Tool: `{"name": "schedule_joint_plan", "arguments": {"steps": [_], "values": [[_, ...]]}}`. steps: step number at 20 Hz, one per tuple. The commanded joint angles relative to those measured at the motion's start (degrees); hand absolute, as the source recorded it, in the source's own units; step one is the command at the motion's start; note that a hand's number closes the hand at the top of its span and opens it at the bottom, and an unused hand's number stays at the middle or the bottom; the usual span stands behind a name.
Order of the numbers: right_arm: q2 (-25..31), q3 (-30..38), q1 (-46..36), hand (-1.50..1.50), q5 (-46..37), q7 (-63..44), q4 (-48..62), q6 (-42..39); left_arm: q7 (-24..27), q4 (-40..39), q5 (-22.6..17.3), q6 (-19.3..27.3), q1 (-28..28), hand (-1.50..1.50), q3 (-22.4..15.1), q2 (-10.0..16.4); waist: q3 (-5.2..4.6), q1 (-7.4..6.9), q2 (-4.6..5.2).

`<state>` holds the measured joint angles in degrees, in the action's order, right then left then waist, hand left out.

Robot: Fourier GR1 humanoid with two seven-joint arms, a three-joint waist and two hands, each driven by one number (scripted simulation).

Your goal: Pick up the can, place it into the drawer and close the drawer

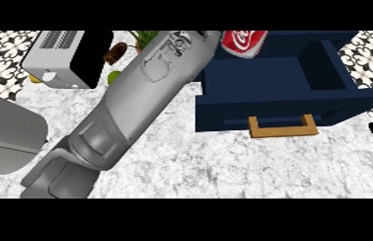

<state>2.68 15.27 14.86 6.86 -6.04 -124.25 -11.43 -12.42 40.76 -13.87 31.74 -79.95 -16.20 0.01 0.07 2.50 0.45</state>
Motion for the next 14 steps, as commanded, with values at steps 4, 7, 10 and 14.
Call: {"name": "schedule_joint_plan", "arguments": {"steps": [4, 7, 10, 14], "values": [[-1.18, -1.72, -0.84, -1.5, -2.24, 1.25, 0.95, 0.28, 3.12, -9.02, -4.31, 0.25, -5.73, 1.5, -2.51, -0.01, 0.03, 0.5, 0.16], [-0.36, -1.05, -0.96, -1.5, -0.59, -1.41, -1.01, 0.17, 3.0, -11.97, -7.16, 0.14, -7.21, 1.5, -3.54, -0.01, 0.04, 1.22, 0.29], [0.09, -0.88, -0.82, -1.5, -0.63, -0.65, -0.91, -0.49, 7.84, -14.7, -8.4, 1.06, -5.23, 1.5, -5.77, -0.01, 0.09, 2.77, 0.78], [1.57, 1.11, -3.89, -1.5, 1.56, 0.01, 2.35, -1.06, 9.26, -14.8, -10.63, 4.43, -4.25, 1.5, -9.98, -0.01, 0.13, 3.38, 0.86]]}}
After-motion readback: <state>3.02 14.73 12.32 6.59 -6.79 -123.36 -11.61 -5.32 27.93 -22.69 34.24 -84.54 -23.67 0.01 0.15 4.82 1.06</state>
